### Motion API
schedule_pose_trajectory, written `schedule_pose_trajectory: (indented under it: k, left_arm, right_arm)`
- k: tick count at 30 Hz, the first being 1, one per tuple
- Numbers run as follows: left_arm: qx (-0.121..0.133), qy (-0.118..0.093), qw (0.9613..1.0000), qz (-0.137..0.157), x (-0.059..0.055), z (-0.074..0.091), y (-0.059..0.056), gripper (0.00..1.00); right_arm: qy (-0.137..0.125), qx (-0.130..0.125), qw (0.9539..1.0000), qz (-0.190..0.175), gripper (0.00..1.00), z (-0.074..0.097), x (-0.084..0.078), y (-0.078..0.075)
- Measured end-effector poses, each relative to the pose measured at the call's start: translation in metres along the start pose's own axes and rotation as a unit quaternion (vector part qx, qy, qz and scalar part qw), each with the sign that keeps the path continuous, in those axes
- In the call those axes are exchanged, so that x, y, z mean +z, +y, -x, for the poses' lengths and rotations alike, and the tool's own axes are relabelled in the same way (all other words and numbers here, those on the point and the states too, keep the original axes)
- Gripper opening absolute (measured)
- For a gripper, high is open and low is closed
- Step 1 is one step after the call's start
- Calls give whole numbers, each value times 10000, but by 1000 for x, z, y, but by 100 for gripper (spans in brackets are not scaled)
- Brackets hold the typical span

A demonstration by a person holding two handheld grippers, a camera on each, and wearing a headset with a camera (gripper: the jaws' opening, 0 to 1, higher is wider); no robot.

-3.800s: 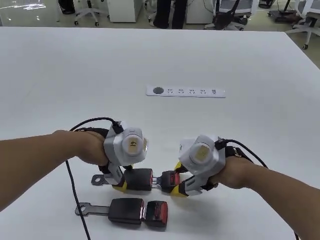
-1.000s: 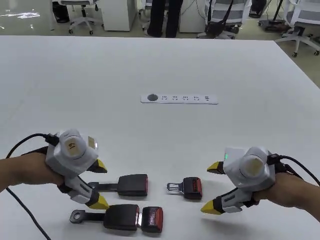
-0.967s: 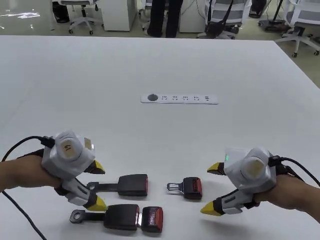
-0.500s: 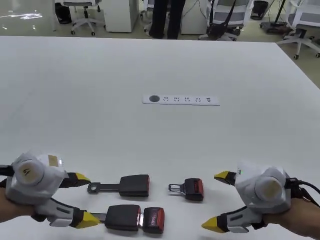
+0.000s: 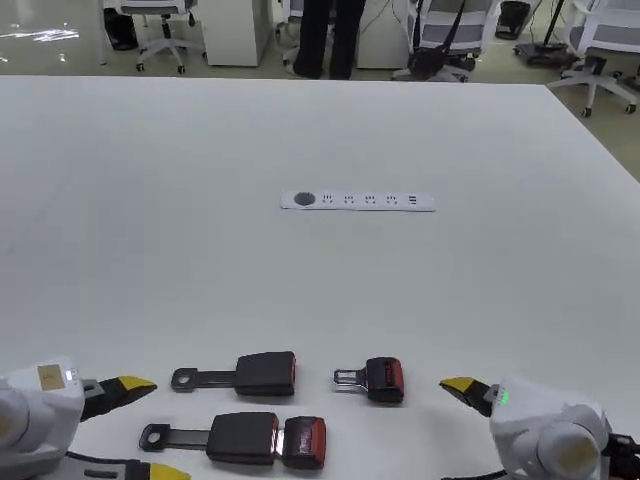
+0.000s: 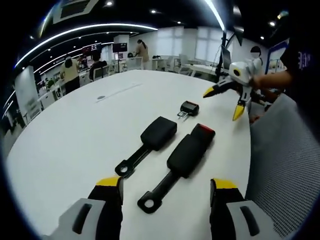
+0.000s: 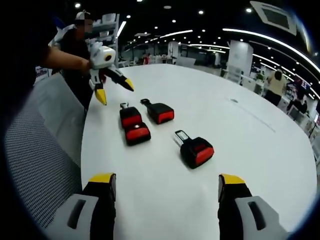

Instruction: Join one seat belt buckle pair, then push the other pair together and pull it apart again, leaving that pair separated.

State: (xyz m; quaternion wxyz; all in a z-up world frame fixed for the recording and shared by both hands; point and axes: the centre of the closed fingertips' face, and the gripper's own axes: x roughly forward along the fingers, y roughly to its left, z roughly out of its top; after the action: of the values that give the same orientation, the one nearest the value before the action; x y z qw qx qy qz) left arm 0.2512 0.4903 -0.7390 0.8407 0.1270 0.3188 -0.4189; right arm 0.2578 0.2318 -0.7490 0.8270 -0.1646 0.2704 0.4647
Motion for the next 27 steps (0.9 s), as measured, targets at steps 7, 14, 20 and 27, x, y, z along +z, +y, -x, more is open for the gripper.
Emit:
schedule_pose_trajectory:
  k: [7, 14, 20, 27]
  left_arm:
    - [158, -267, 9994, 159, 0, 4, -4, 86]
    - [266, -330, 9990, 111, -5, 4, 0, 99]
    - [305, -413, 9986, 83, 4, 5, -5, 100]
    - [289, -378, 9989, -16, 4, 6, -5, 100]
  right_arm:
    - [-83, -79, 9999, -84, 91, 5, 3, 2]
    - [-113, -22, 9999, -24, 99, 3, 6, 7]
    - [-110, 1, 9999, -11, 99, 3, 7, 10]
    - [-116, 22, 9999, 21, 99, 4, 8, 10]
